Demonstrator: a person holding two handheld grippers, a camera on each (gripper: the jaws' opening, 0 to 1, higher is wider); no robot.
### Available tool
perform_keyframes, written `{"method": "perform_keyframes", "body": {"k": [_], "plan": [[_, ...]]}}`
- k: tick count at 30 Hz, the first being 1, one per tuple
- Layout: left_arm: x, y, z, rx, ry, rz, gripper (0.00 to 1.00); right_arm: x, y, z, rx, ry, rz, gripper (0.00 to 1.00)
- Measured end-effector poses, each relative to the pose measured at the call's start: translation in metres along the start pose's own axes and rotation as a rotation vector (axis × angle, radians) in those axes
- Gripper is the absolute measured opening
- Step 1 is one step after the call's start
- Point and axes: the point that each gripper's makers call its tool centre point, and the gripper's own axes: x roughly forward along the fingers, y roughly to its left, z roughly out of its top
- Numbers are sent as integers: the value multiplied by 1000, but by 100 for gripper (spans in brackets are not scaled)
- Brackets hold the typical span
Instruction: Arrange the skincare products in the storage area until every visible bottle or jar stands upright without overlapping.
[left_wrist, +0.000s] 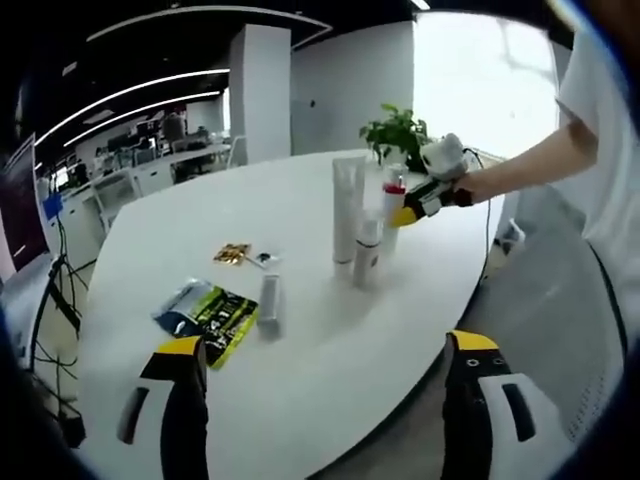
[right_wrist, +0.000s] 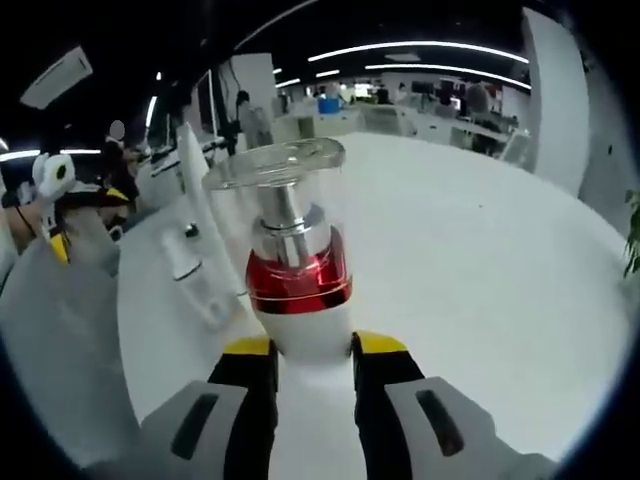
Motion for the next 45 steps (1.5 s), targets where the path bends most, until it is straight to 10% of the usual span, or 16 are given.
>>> {"method": "perform_keyframes", "body": {"k": [23, 45], "plan": [[1, 2, -7, -13, 37, 14, 91, 31, 46, 16, -281, 4, 403, 27], [2, 5, -11, -29, 61, 26, 88, 41, 55, 22, -306, 13, 464, 28]]}}
